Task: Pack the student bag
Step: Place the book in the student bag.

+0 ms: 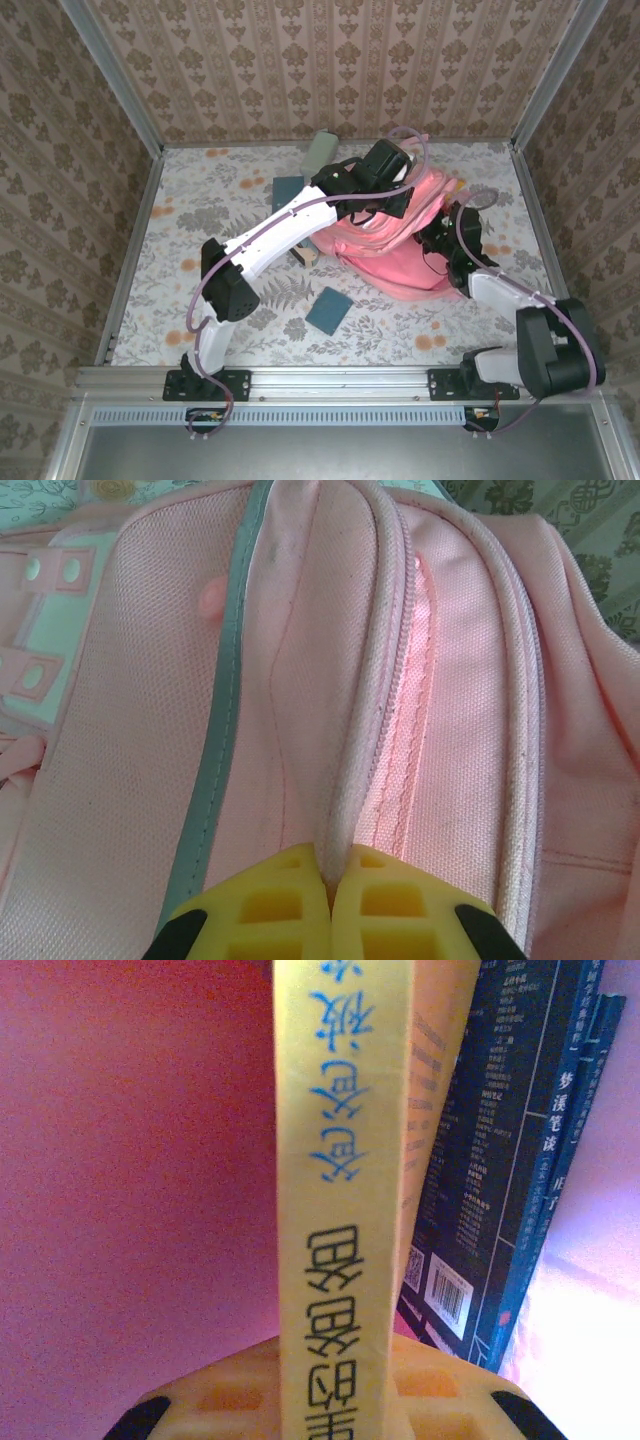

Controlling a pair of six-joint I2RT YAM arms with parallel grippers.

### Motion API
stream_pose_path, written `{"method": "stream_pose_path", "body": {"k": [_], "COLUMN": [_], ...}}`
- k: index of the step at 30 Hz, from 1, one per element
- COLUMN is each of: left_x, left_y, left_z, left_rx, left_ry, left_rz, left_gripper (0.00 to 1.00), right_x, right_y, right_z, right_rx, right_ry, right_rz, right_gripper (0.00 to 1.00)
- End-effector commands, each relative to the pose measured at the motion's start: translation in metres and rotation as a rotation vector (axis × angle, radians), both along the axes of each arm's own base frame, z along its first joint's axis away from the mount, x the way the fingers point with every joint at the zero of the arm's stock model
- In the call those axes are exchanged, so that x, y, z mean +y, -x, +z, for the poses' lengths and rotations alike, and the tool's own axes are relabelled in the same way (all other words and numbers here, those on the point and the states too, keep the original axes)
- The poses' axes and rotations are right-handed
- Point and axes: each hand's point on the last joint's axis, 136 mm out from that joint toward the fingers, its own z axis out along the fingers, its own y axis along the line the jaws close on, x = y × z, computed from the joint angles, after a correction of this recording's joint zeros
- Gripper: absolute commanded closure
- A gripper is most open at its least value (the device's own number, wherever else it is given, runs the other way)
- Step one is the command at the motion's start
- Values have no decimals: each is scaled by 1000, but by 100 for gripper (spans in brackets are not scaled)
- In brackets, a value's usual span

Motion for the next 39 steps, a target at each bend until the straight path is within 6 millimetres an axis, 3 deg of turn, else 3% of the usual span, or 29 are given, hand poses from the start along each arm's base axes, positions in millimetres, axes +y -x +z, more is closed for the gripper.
{"method": "stream_pose_path", "body": {"k": [1, 6, 8, 9, 11, 13, 17, 20, 22, 24, 29, 35, 39], "left_x": [-11, -10, -10, -10, -11, -12, -11, -10, -11, -13, -17, -23, -21], "left_y": [5, 7, 7, 6, 6, 5, 5, 3, 3, 4, 8, 15, 14], "left_z": [79, 80, 80, 79, 77, 75, 73, 71, 70, 70, 65, 62, 59], "left_rx": [-91, -92, -93, -91, -86, -84, -83, -81, -76, -69, -49, -29, -24], "left_ry": [216, 212, 212, 209, 208, 206, 201, 196, 198, 204, 196, 203, 193], "left_rz": [-28, -31, -34, -32, -34, -35, -36, -36, -42, -50, -80, -124, -119], "left_gripper": [100, 100, 100, 100, 100, 100, 100, 100, 100, 100, 100, 100, 100], "right_x": [8, 7, 5, 4, 6, 6, 3, -1, 0, 3, 19, 29, 36], "right_y": [-24, -17, -10, -7, -1, 4, 10, 16, 16, 13, -6, -30, -30], "right_z": [53, 9, -10, -29, -43, -53, -55, -62, -65, -69, -68, -55, -56], "right_rx": [-188, -39, 29, 94, 145, 179, 200, 245, 252, 253, 224, 182, 221], "right_ry": [-35, 86, 129, 151, 183, 208, 273, 325, 332, 310, 249, 177, 197], "right_rz": [22, 39, 50, 56, 89, 107, 132, 149, 163, 168, 207, 197, 247], "right_gripper": [100, 98, 89, 79, 63, 59, 63, 74, 75, 84, 90, 88, 65]}}
